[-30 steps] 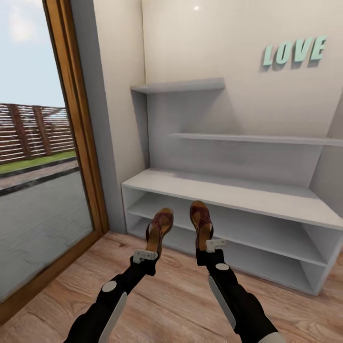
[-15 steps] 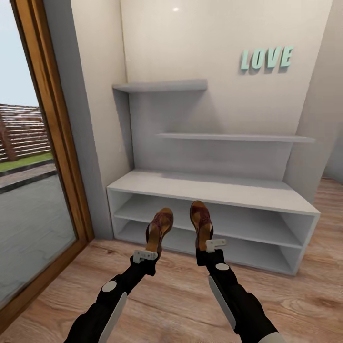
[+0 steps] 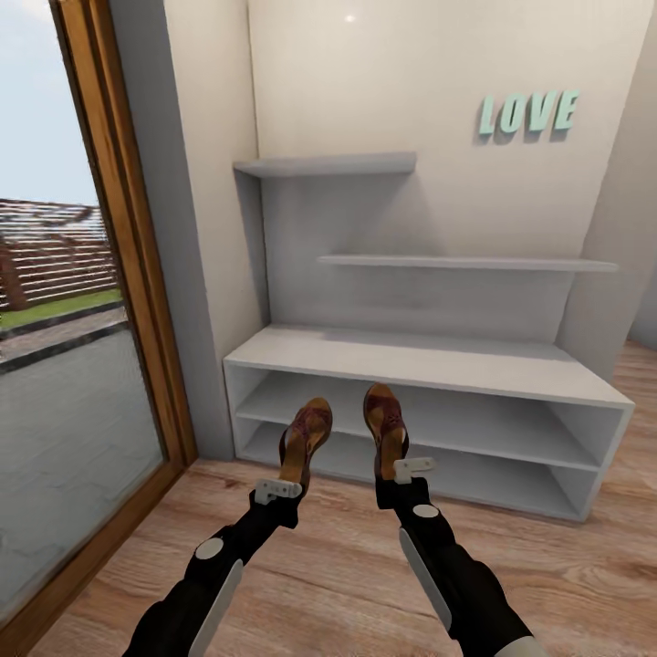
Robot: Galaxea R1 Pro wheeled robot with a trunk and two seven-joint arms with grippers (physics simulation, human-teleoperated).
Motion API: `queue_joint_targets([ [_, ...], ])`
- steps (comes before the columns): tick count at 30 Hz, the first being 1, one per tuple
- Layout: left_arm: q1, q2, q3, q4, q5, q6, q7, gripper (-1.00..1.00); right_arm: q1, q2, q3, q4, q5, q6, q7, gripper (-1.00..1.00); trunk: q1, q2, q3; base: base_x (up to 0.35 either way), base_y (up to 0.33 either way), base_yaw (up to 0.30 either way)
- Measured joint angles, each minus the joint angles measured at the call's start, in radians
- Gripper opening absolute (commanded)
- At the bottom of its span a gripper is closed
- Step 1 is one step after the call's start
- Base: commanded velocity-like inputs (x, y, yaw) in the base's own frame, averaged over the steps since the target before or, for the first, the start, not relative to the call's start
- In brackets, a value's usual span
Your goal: Pick up the two gym shoes and the two sandals from the corridor floor and place them onto the hallstand (shoe rack) in the corridor, making sure they are on the rack and not on the floor. Arrange them so the two gym shoes are next to each other and the two sandals are next to each other.
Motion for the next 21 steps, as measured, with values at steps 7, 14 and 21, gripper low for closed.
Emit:
queue_joint_targets([
  [7, 0.000, 0.000, 0.000, 0.000, 0.000, 0.000, 0.000, -1.00, 0.000, 0.000, 0.000, 0.000, 0.000, 0.000, 0.000, -1.00, 0.000, 0.000, 0.000, -0.036, 0.282, -0.091],
  [14, 0.000, 0.000, 0.001, 0.001, 0.000, -0.001, 0.001, -1.00, 0.000, 0.000, 0.000, -0.001, 0.000, 0.001, 0.000, -1.00, 0.000, 0.000, 0.000, -0.001, 0.054, -0.290],
  [21, 0.000, 0.001, 0.002, 0.001, -0.003, -0.002, 0.004, -1.00, 0.000, 0.000, 0.000, -0.001, 0.000, 0.001, -0.001, -1.00, 0.000, 0.000, 0.000, 0.000, 0.002, -0.251],
])
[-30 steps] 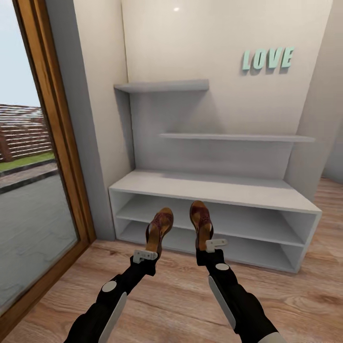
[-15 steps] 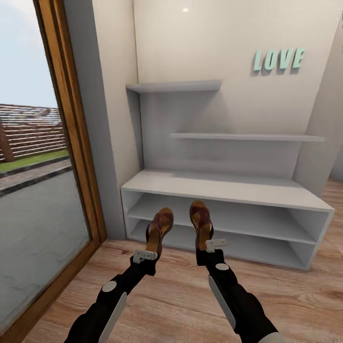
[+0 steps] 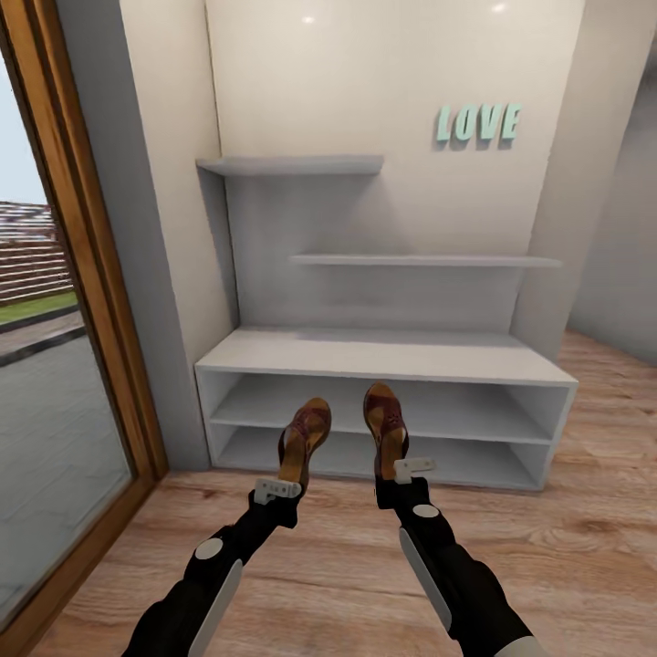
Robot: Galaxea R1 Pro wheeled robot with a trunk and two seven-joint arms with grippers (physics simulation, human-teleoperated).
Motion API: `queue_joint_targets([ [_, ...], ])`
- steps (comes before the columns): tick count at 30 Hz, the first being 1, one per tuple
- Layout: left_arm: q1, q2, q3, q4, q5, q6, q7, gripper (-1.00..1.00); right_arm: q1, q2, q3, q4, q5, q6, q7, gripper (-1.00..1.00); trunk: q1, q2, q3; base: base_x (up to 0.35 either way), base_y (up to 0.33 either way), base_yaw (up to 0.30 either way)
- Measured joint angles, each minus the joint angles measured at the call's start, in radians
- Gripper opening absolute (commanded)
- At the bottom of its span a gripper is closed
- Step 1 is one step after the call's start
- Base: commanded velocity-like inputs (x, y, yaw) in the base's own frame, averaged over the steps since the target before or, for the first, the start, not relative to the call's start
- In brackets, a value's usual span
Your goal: Pick up the two gym shoes and the two sandals from the corridor floor and place them onto the hallstand (shoe rack) in the corridor, making sure they are on the rack and not on the floor. Arrange them so the two gym shoes are next to each other and the two sandals are next to each other.
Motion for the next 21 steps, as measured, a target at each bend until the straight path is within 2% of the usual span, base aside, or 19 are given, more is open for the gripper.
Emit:
queue_joint_targets([
  [11, 0.000, 0.002, -0.004, -0.001, 0.000, 0.000, 0.000, -1.00, 0.000, 0.001, 0.001, 0.001, 0.003, -0.005, -0.002, -1.00, 0.000, 0.000, 0.000, 0.000, 0.000, -0.020],
  [14, 0.000, 0.002, -0.003, 0.000, -0.001, 0.002, 0.000, -1.00, 0.000, -0.002, -0.006, 0.000, 0.001, -0.006, -0.003, -1.00, 0.000, 0.000, 0.000, 0.000, 0.000, 0.000],
  [16, 0.000, 0.003, 0.002, 0.000, -0.002, 0.003, 0.000, -1.00, 0.000, -0.003, -0.030, 0.002, -0.001, -0.006, -0.004, -1.00, 0.000, 0.000, 0.000, 0.000, 0.000, 0.000],
  [17, 0.000, 0.004, 0.007, 0.000, -0.002, 0.004, 0.001, -1.00, 0.000, -0.004, -0.061, 0.003, -0.001, -0.005, -0.004, -1.00, 0.000, 0.000, 0.000, 0.000, 0.000, 0.000],
  [19, 0.000, 0.004, 0.024, 0.001, -0.002, 0.005, 0.002, -1.00, 0.000, -0.005, -0.172, 0.005, -0.003, -0.005, -0.004, -1.00, 0.000, 0.000, 0.000, 0.000, 0.000, 0.000],
  [20, 0.000, 0.005, 0.036, 0.002, -0.002, 0.006, 0.003, -1.00, 0.000, -0.005, -0.269, 0.006, -0.016, -0.007, -0.005, -1.00, 0.000, 0.000, 0.000, 0.000, 0.000, 0.000],
  [21, 0.000, 0.005, 0.042, 0.002, -0.002, 0.006, 0.003, -1.00, -0.001, -0.006, -0.391, 0.006, -0.007, -0.005, -0.004, -1.00, 0.000, 0.000, 0.000, 0.000, 0.000, 0.000],
])
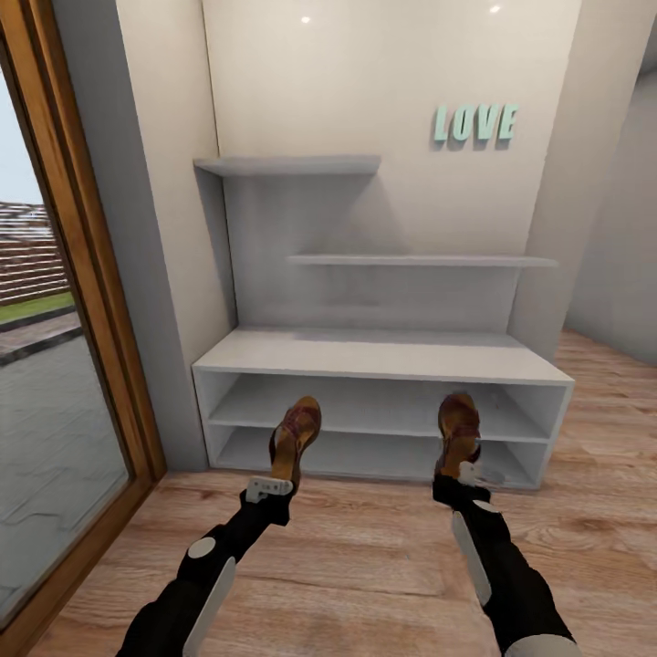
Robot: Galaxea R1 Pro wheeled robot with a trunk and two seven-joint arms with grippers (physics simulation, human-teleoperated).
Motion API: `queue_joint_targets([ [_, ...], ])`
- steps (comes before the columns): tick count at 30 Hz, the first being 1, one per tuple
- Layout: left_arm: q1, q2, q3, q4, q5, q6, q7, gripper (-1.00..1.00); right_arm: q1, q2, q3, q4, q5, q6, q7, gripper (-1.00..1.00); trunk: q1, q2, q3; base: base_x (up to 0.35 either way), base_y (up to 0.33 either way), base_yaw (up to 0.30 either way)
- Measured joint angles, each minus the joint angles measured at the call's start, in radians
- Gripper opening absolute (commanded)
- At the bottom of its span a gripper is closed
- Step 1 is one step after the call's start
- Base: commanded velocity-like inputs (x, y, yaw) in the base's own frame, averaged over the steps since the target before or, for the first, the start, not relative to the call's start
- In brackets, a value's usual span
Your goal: Pick up the two gym shoes and the two sandals from the corridor floor and place them onto the hallstand (shoe rack) in the corridor, making sure they are on the rack and not on the floor. Arrange them so the two gym shoes are next to each other and the two sandals are next to each other.
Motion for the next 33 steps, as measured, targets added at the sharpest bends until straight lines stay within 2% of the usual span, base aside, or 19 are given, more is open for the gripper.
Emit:
queue_joint_targets([
  [1, 0.000, 0.000, 0.008, 0.001, 0.000, 0.000, 0.000, -1.00, 0.000, 0.000, -0.121, 0.001, -0.011, -0.004, 0.002, -1.00, 0.000, 0.000, 0.000, 0.000, 0.000, 0.000],
  [2, 0.000, 0.000, 0.009, 0.002, 0.000, 0.001, 0.000, -1.00, 0.000, -0.001, -0.294, 0.000, -0.001, -0.001, -0.001, -1.00, 0.000, 0.000, 0.000, 0.000, 0.000, 0.000],
  [3, 0.000, 0.000, 0.010, 0.002, 0.000, 0.001, 0.000, -1.00, 0.000, -0.001, -0.387, 0.000, 0.010, 0.001, 0.000, -1.00, 0.000, 0.000, 0.000, 0.000, 0.000, 0.000],
  [4, 0.000, 0.000, 0.010, 0.003, 0.000, 0.001, 0.000, -1.00, 0.000, -0.007, -0.457, 0.000, 0.013, 0.001, 0.000, -1.00, 0.000, 0.000, 0.000, 0.000, 0.000, 0.000],
  [6, 0.000, 0.000, 0.011, 0.004, 0.000, 0.002, 0.000, -1.00, 0.000, -0.028, -0.561, -0.001, 0.014, 0.001, 0.000, -1.00, 0.000, 0.000, 0.000, 0.000, 0.000, 0.000],
  [7, 0.000, 0.000, 0.011, 0.004, 0.000, 0.002, 0.001, -1.00, 0.001, -0.082, -0.612, 0.001, 0.003, 0.000, 0.001, -1.00, 0.000, 0.000, 0.000, 0.000, 0.000, 0.000],
  [8, 0.000, 0.000, 0.011, 0.004, 0.000, 0.003, 0.001, -1.00, 0.001, -0.132, -0.624, -0.002, 0.018, 0.003, 0.002, -1.00, 0.000, 0.000, 0.000, 0.000, 0.000, 0.000],
  [9, 0.000, 0.000, 0.012, 0.005, -0.001, 0.004, 0.002, -1.00, 0.002, -0.182, -0.672, -0.001, 0.006, 0.004, 0.003, -1.00, 0.000, 0.000, 0.000, 0.000, 0.000, 0.000],
  [10, 0.000, 0.000, 0.012, 0.005, -0.002, 0.019, 0.003, -1.00, 0.002, -0.233, -0.745, -0.001, 0.010, 0.007, 0.004, -1.00, 0.000, 0.000, 0.000, 0.000, 0.000, 0.000],
  [13, 0.000, 0.001, 0.013, 0.005, -0.002, 0.091, 0.005, -1.00, 0.002, -0.363, -0.838, 0.001, 0.004, 0.018, 0.015, -1.00, 0.000, 0.000, 0.000, 0.000, 0.000, 0.000],
  [16, 0.000, 0.001, 0.013, 0.006, -0.003, 0.107, 0.011, -1.00, 0.002, -0.445, -0.860, 0.000, 0.006, 0.061, 0.043, -1.00, 0.000, 0.000, 0.000, 0.000, 0.000, 0.000],
  [18, 0.000, 0.001, 0.013, 0.006, -0.003, 0.112, 0.025, -1.00, 0.003, -0.499, -0.866, 0.009, -0.001, 0.106, 0.111, -1.00, 0.000, 0.000, 0.000, 0.000, 0.000, 0.000],
  [19, 0.000, 0.001, 0.013, 0.006, -0.003, 0.113, 0.029, -1.00, 0.003, -0.513, -0.867, 0.015, 0.000, 0.115, 0.135, -1.00, 0.000, 0.000, 0.000, 0.000, 0.000, 0.000],
  [22, 0.000, 0.000, 0.013, 0.007, -0.003, 0.116, 0.045, -1.00, 0.003, -0.599, -0.868, 0.079, 0.001, 0.138, 0.257, -1.00, 0.000, 0.000, 0.000, 0.000, 0.000, 0.000],
  [26, -0.004, 0.000, 0.013, 0.021, -0.004, 0.117, 0.052, -1.00, 0.003, -0.782, -0.868, 0.287, 0.008, 0.146, 0.374, -1.00, 0.000, 0.000, 0.000, 0.000, 0.000, 0.000],
  [28, -0.014, 0.000, 0.012, 0.032, -0.003, 0.118, 0.054, -1.00, 0.004, -0.858, -0.868, 0.398, 0.006, 0.147, 0.410, -1.00, 0.000, 0.000, 0.000, 0.000, 0.000, 0.000],
  [30, -0.027, 0.000, 0.012, 0.038, -0.003, 0.126, 0.055, -1.00, 0.004, -0.909, -0.867, 0.481, 0.000, 0.147, 0.450, -1.00, 0.000, 0.000, 0.000, 0.000, 0.000, 0.000],
  [32, -0.037, -0.001, 0.012, 0.040, -0.003, 0.156, 0.055, -1.00, 0.004, -0.931, -0.866, 0.516, -0.004, 0.147, 0.484, -1.00, 0.000, 0.000, 0.000, 0.000, 0.000, 0.000],
  [33, -0.048, -0.004, 0.011, 0.041, -0.002, 0.208, 0.055, -1.00, 0.003, -0.942, -0.866, 0.533, -0.007, 0.147, 0.515, -1.00, 0.000, 0.000, 0.000, 0.000, 0.000, 0.000],
])
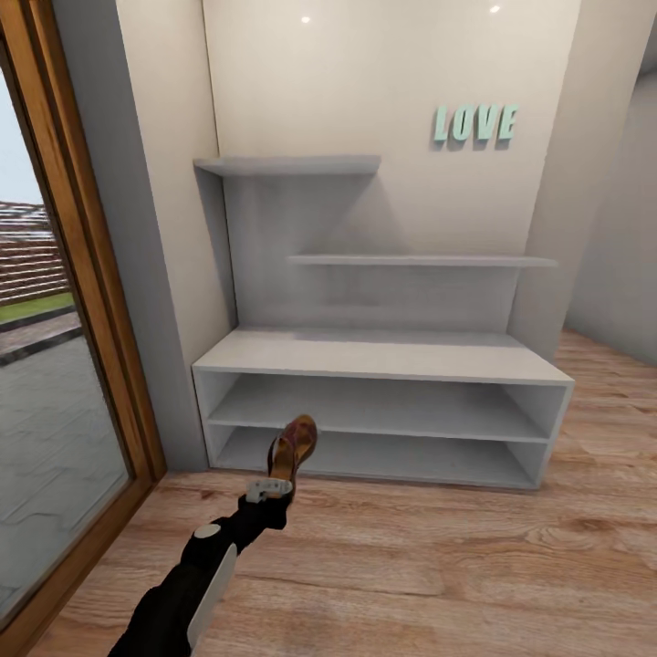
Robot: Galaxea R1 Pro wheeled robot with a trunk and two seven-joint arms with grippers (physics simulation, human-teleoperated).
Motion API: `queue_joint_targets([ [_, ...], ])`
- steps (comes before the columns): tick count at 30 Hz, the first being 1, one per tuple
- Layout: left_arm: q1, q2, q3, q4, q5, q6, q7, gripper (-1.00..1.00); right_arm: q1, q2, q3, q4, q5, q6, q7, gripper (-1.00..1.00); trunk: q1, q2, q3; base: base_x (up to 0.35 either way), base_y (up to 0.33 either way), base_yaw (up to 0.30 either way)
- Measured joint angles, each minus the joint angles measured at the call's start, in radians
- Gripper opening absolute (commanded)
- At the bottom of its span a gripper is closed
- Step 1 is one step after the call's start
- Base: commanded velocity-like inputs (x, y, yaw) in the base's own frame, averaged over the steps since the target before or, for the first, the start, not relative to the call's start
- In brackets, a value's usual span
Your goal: Pick up the two gym shoes and the two sandals from the corridor floor and place them onto the hallstand (shoe rack) in the corridor, making sure they are on the rack and not on the floor. Arrange them so the two gym shoes are next to each other and the two sandals are next to each other.
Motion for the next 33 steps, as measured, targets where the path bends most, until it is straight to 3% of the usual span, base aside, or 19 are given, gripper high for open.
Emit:
queue_joint_targets([
  [2, -0.030, -0.003, -0.001, 0.000, -0.002, 0.080, 0.013, -1.00, 0.000, -0.007, 0.000, 0.011, 0.001, 0.000, 0.030, -1.00, 0.000, 0.000, 0.000, 0.000, 0.000, 0.000],
  [4, -0.090, -0.013, -0.004, 0.000, -0.005, 0.178, 0.072, -1.00, 0.000, -0.010, 0.001, 0.017, -0.001, 0.001, 0.046, -1.00, 0.000, 0.000, 0.000, 0.000, 0.000, 0.000],
  [8, -0.152, -0.071, -0.013, 0.001, -0.005, 0.303, 0.231, -1.00, 0.000, -0.011, 0.001, 0.019, -0.004, 0.005, 0.052, -1.00, 0.000, 0.000, 0.000, 0.000, 0.000, 0.000],
  [13, -0.181, -0.089, -0.032, 0.009, -0.001, 0.339, 0.266, -1.00, 0.001, -0.011, 0.001, 0.019, -0.002, 0.012, 0.052, -1.00, 0.000, 0.000, 0.000, 0.000, 0.000, 0.000],
  [14, -0.182, -0.089, -0.038, 0.009, -0.002, 0.340, 0.267, -1.00, 0.001, -0.011, 0.001, 0.019, -0.001, 0.013, 0.053, -1.00, 0.000, 0.000, 0.000, 0.000, 0.000, 0.000],
  [15, -0.184, -0.088, -0.072, 0.010, 0.007, 0.341, 0.269, -1.00, 0.000, -0.011, 0.001, 0.019, -0.001, 0.013, 0.053, -1.00, 0.000, 0.000, 0.000, 0.000, 0.000, 0.000],
  [17, -0.184, -0.087, -0.104, 0.013, 0.001, 0.340, 0.269, -1.00, 0.000, -0.011, 0.002, 0.019, 0.000, 0.013, 0.053, -1.00, 0.000, 0.000, 0.000, 0.000, 0.000, 0.000],
  [19, -0.185, -0.086, -0.124, 0.031, -0.002, 0.335, 0.269, -1.00, 0.000, -0.011, 0.002, 0.019, 0.000, 0.013, 0.053, -1.00, 0.000, 0.000, 0.000, 0.000, 0.000, 0.000],
  [22, -0.185, -0.086, -0.133, 0.119, -0.003, 0.283, 0.269, -1.00, 0.000, -0.011, 0.002, 0.019, 0.000, 0.013, 0.053, -1.00, 0.000, 0.000, 0.000, 0.000, 0.000, 0.000],
  [26, -0.185, -0.088, -0.133, 0.252, -0.004, 0.130, 0.268, -1.00, 0.000, -0.011, 0.002, 0.019, 0.000, 0.013, 0.053, -1.00, 0.000, 0.000, 0.000, 0.000, 0.000, 0.000],
  [33, -0.186, -0.088, -0.132, 0.300, -0.004, 0.064, 0.268, -1.00, 0.000, -0.011, 0.002, 0.019, 0.000, 0.013, 0.052, -1.00, 0.000, 0.000, 0.000, 0.000, 0.000, 0.000],
])
